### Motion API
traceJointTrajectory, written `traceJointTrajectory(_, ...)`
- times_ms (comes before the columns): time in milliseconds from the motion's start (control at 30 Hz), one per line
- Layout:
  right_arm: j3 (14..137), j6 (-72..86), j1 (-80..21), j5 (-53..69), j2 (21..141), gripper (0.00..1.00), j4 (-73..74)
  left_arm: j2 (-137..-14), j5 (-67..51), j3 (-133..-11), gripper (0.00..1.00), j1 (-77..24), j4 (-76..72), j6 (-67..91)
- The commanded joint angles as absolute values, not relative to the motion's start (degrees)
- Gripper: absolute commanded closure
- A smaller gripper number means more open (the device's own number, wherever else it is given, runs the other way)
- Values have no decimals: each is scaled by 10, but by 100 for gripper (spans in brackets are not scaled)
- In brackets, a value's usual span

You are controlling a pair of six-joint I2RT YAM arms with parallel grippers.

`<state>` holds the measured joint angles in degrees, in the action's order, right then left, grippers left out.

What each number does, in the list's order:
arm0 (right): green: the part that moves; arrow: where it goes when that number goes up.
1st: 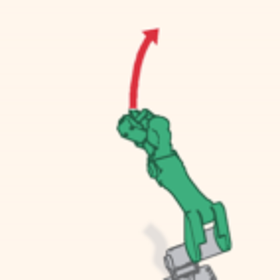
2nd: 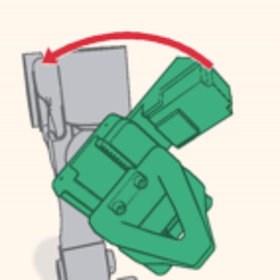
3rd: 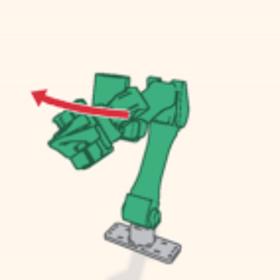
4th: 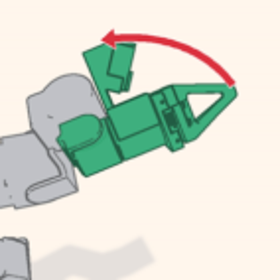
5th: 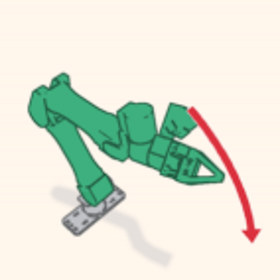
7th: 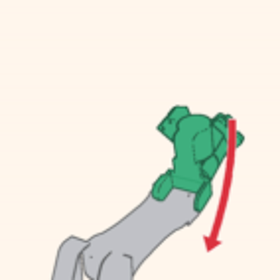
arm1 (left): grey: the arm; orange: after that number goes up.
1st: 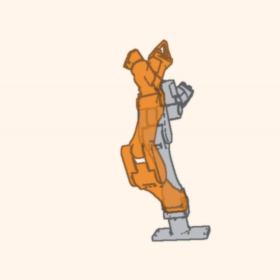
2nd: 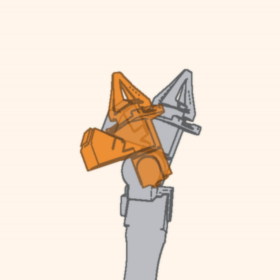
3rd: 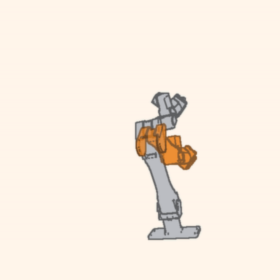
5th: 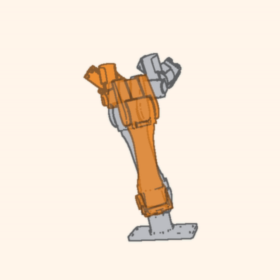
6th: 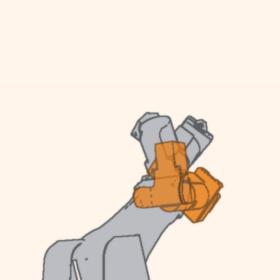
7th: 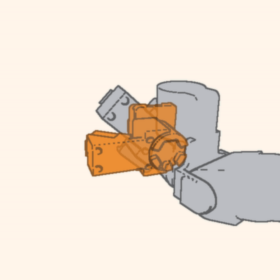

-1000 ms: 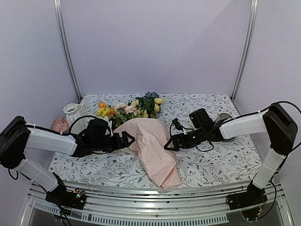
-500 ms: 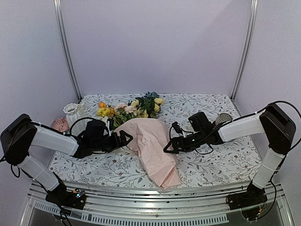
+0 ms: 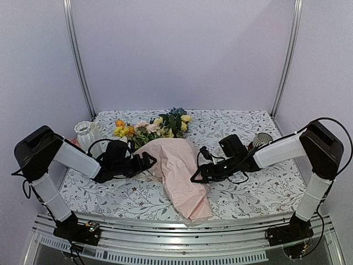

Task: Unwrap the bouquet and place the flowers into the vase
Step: Move the folded bouquet to the center of the board.

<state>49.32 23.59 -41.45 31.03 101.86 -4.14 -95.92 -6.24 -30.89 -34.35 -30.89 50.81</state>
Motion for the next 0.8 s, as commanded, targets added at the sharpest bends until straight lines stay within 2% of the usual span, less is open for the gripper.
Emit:
traceJointTrajectory(0,483,244,-419,321,1031,4,-59,-1004,-81,-353,3,-333,-328,494)
traceJointTrajectory(333,478,240,-417,308,1021,8,-58,-1099,-140,-430,6,-334,-358,474)
traceJointTrajectory(767,451,236,-367,315,1001,14,-57,-1203,-190,-543,8,-337,-347,447)
